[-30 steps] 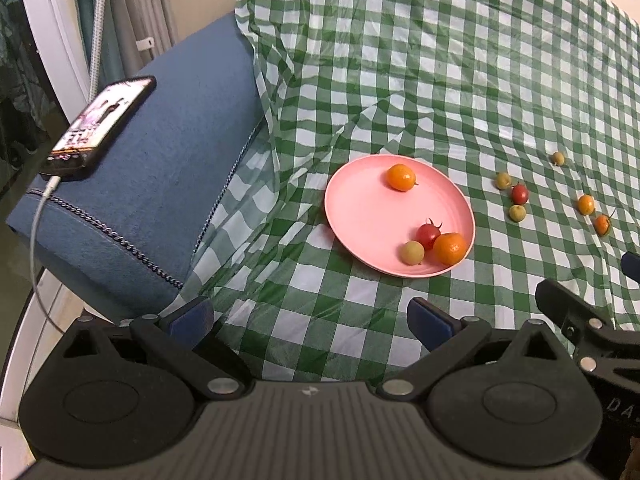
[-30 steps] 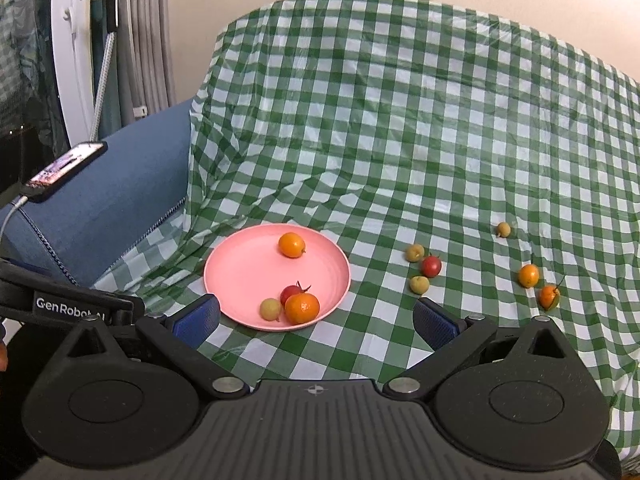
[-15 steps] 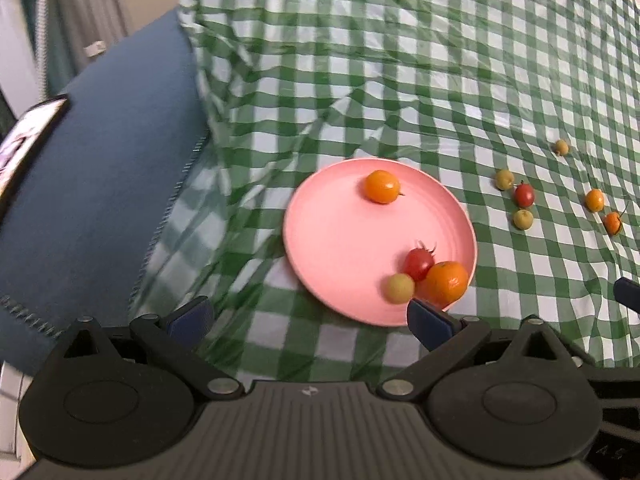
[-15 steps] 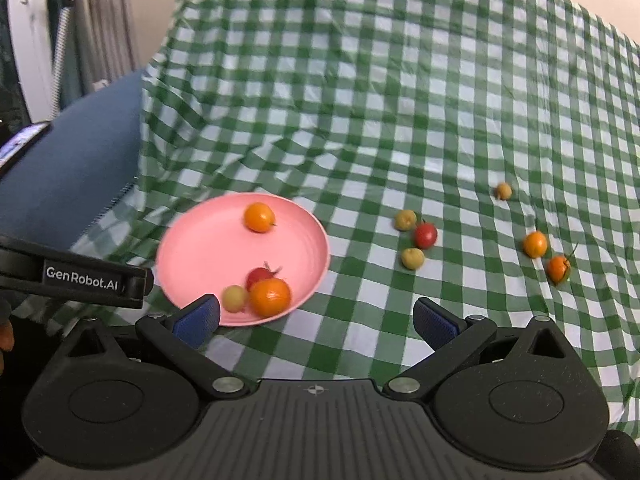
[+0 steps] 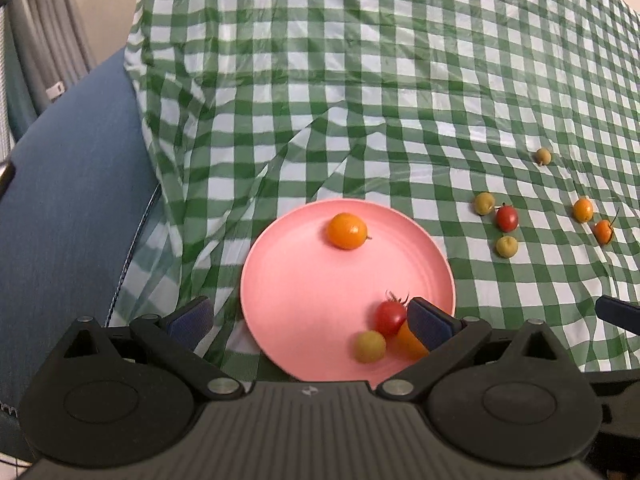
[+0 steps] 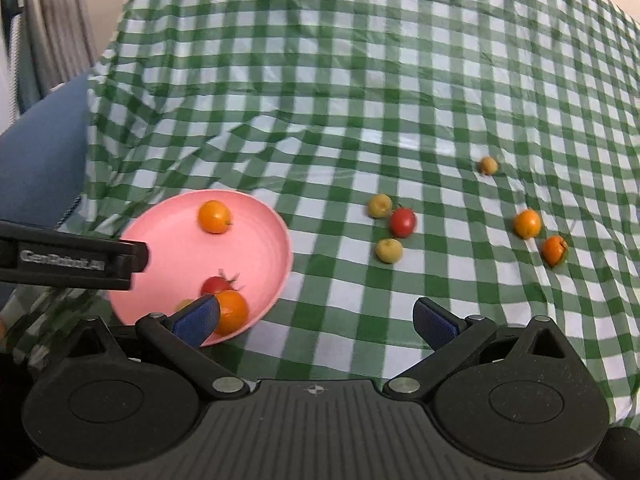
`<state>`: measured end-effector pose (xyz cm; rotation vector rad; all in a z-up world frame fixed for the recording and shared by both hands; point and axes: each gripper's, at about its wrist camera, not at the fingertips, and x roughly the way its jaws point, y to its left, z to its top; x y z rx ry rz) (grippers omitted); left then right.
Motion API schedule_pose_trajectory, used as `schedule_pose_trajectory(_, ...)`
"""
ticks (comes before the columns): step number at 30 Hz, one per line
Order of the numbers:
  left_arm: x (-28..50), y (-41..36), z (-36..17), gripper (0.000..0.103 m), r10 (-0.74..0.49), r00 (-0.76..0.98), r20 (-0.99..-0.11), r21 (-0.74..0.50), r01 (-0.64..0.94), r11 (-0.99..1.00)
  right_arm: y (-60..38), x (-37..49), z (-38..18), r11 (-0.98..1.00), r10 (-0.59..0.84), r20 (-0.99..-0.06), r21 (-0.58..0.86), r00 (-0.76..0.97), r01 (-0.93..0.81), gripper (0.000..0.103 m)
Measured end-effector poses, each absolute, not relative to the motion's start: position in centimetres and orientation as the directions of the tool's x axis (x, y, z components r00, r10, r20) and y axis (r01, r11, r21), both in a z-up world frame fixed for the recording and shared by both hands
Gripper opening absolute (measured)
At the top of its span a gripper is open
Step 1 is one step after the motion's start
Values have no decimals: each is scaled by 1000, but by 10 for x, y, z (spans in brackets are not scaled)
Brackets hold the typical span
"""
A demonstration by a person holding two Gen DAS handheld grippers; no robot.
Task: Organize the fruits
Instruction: 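Reach the left tool to a yellow fruit while the right tool reaches an orange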
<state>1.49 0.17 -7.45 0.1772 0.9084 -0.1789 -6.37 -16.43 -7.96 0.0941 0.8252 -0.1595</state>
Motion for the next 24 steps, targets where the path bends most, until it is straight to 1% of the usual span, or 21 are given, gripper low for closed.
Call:
schedule_pose_trajectory(13,24,-50,-57,103,-107,612,-784,84,274,958,-221,-75,-95,955,-159,-737,53,657,291,102)
schedule_pose_trajectory(18,30,-85,-54,103,-117,622,-774,93,295,951,-247,-77,-102,951,-194,-740,20,644,309,102)
schedule_pose_trajectory(24,44,-127,-54,103,-141,614,-777,103,344,933,-281,-75,-120,926,-255,-746,-4,616,378,102)
